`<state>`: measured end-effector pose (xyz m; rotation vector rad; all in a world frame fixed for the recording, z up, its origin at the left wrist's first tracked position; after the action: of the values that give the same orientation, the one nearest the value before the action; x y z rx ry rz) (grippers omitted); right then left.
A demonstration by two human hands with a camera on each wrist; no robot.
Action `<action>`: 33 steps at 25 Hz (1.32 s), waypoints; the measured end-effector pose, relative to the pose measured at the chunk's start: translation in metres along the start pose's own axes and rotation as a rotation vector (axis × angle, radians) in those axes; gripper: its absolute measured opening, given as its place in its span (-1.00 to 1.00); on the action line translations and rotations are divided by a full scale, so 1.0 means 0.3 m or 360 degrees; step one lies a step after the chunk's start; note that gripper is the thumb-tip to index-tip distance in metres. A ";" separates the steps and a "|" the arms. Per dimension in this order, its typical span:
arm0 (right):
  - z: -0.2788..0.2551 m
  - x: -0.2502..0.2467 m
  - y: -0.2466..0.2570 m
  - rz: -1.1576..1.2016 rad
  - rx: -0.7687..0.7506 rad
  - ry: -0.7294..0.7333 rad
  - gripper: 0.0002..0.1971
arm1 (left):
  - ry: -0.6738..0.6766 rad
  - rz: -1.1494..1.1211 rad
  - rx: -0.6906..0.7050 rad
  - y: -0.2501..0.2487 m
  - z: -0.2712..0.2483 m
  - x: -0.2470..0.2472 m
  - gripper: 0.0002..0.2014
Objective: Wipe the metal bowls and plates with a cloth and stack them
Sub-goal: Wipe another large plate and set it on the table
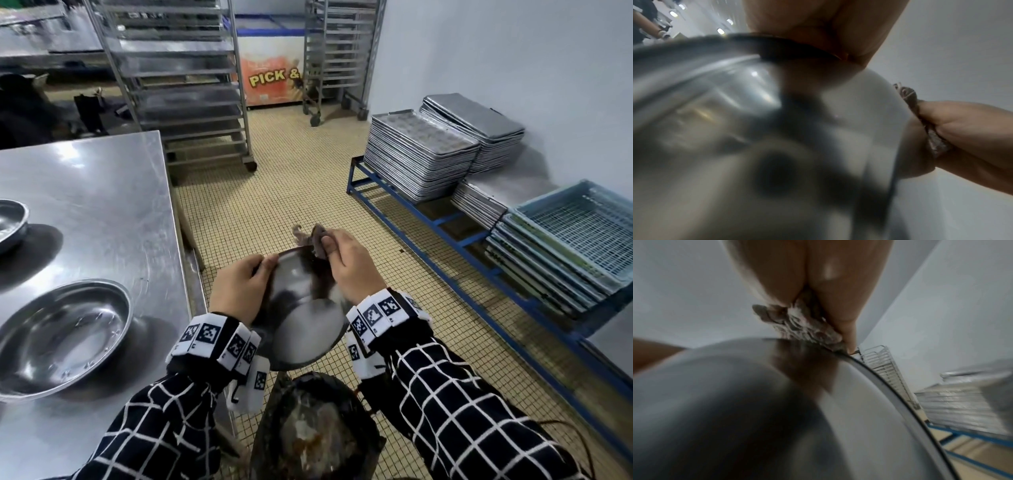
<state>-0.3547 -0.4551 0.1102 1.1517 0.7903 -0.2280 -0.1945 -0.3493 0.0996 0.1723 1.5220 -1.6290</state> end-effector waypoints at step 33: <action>-0.153 0.206 -0.373 0.1247 0.1379 -0.0179 -0.22 | -0.0500 -0.0762 -0.0396 0.141 -0.011 -0.096 -0.65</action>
<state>-0.3915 -0.4475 -0.0203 2.1516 0.0576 0.0423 -0.1506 -0.3267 0.0856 -0.5991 1.5725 -1.7030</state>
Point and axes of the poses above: each hand's wrist, its own z-axis towards the middle knuckle, its own x-axis out of the palm, y = z × x, the point moved 9 cm from there along z, towards the middle knuckle, and after that the axes turned 7 degrees about x, right-handed, at the moved point
